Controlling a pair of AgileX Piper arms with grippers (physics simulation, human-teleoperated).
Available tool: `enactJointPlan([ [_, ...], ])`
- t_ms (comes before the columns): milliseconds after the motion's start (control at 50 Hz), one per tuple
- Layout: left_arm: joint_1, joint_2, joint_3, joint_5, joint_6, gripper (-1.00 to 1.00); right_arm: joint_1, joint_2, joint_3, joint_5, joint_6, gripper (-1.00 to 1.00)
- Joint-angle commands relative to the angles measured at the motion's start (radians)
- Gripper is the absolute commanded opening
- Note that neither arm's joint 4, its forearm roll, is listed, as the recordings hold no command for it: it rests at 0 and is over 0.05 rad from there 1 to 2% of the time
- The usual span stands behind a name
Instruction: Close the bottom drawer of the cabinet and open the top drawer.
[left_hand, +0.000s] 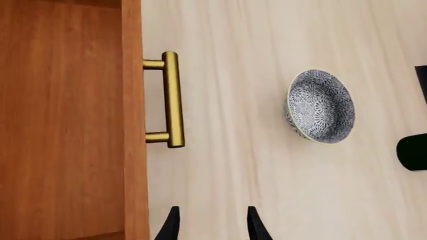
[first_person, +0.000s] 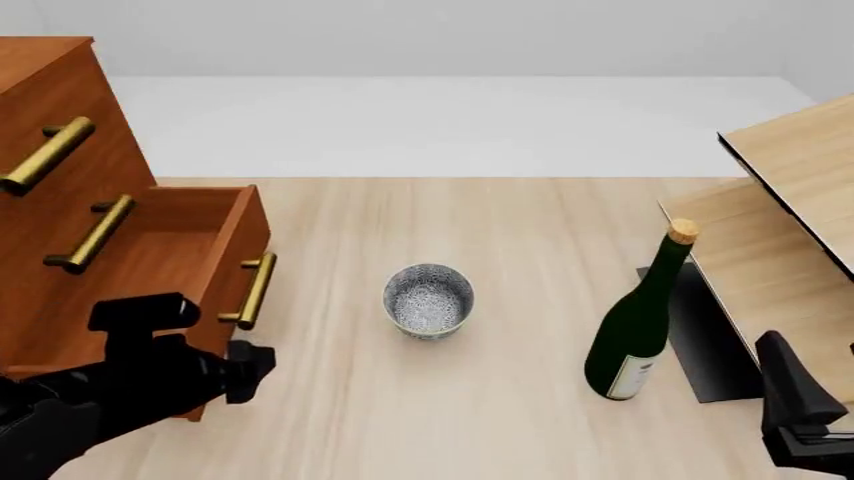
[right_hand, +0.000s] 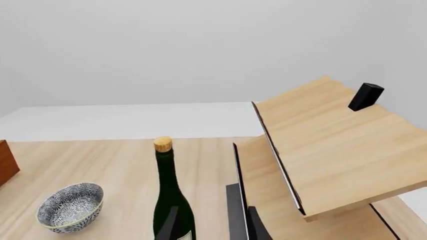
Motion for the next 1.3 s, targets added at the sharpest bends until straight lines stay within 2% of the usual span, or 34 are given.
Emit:
enactJointPlan([
  [20,0.076,-0.030,0.016,0.012,0.054,1.00,0.001,-0.007,0.000,0.007,0.000,1.00],
  [120,0.125,-0.037,0.030,0.005,0.088,1.00,0.001,-0.010,0.000,0.010,0.000,1.00],
  [580,0.232,-0.069,0.060,-0.021,0.183,1.00,0.003,-0.012,0.000,0.012,-0.002,1.00],
  [660,0.261,-0.086,0.061,-0.018,0.220,1.00,0.002,-0.014,0.000,0.014,-0.002,1.00],
  [1300,0.397,-0.008,0.143,-0.203,0.373,1.00,0.001,-0.004,0.000,0.003,-0.003,1.00],
])
